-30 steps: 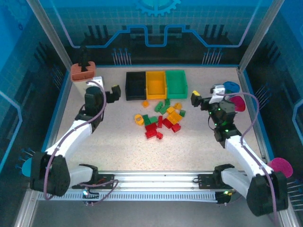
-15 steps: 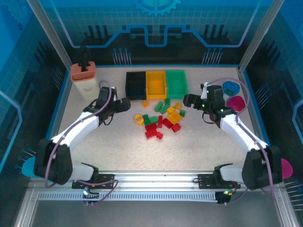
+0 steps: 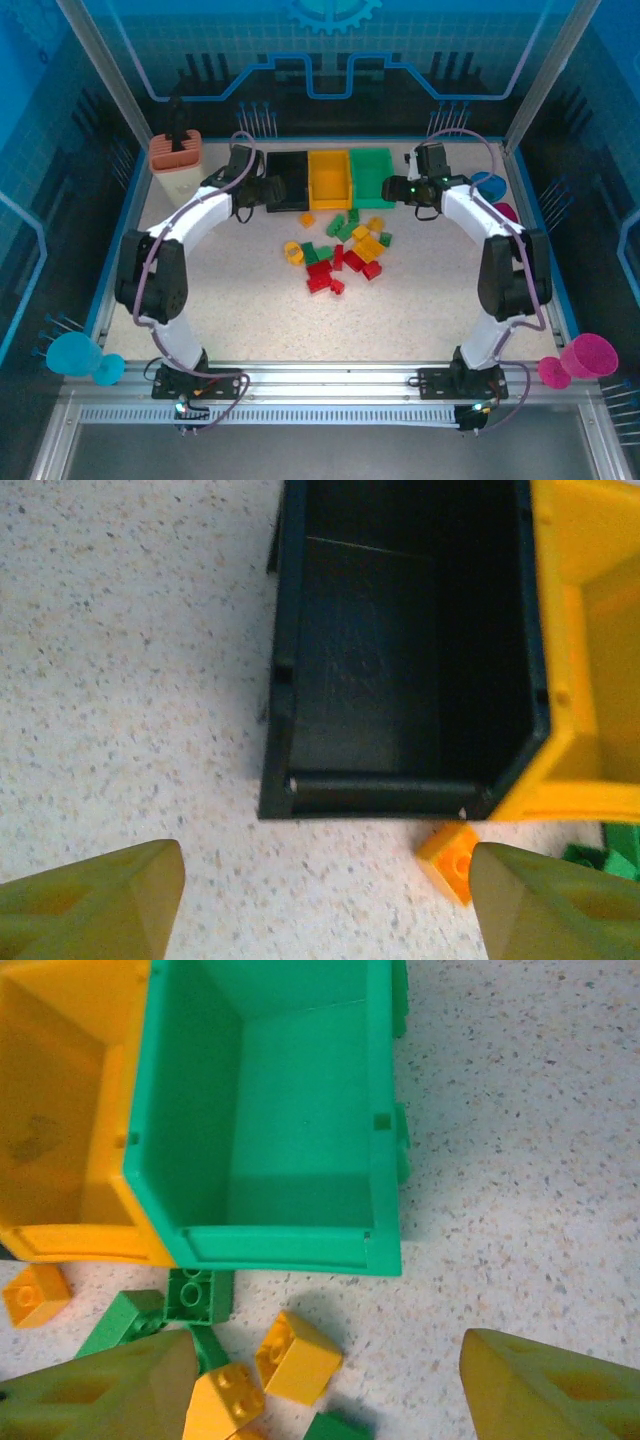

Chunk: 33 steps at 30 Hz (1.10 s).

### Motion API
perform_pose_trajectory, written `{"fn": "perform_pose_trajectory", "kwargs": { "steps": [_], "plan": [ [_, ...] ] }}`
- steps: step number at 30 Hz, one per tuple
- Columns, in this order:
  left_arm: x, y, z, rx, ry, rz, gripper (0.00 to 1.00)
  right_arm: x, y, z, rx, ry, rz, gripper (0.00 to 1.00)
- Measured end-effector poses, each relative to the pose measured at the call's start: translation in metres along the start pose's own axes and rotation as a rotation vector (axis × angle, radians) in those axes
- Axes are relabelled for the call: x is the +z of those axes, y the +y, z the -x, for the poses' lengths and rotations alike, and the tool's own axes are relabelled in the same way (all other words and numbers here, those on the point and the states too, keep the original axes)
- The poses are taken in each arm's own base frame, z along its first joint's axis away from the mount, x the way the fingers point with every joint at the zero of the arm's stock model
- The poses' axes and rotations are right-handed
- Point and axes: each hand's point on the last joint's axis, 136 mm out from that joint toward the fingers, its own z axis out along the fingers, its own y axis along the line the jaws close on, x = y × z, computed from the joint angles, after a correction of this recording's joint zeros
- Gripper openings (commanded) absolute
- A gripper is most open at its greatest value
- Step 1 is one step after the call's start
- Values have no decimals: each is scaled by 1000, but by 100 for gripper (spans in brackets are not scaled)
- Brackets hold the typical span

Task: Sort the legos into containers by color
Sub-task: Move the container to the top-center of the table.

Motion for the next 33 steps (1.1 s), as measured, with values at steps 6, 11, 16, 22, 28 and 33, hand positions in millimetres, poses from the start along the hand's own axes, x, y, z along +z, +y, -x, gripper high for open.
{"fn": "perform_pose_trajectory", "kwargs": {
  "steps": [6, 11, 16, 22, 28, 33],
  "plan": [
    [26, 17, 1, -30, 48, 30, 65, 26, -14, 8, 12, 40, -18, 61],
    [39, 17, -4, -32, 82, 28, 62, 45, -20, 15, 0, 54, -22, 50],
    [47, 12, 4, -20, 82, 21, 58, 63, -21, 17, -11, 75, -12, 48],
    [57, 8, 12, -5, 86, 18, 48, 73, -21, 20, -22, 90, -6, 44],
    [70, 9, 8, 13, 113, 29, 42, 81, -21, 29, -41, 84, -5, 36],
    [81, 8, 8, 26, 128, 29, 27, 82, -21, 30, -56, 87, -9, 24]
  ]
}}
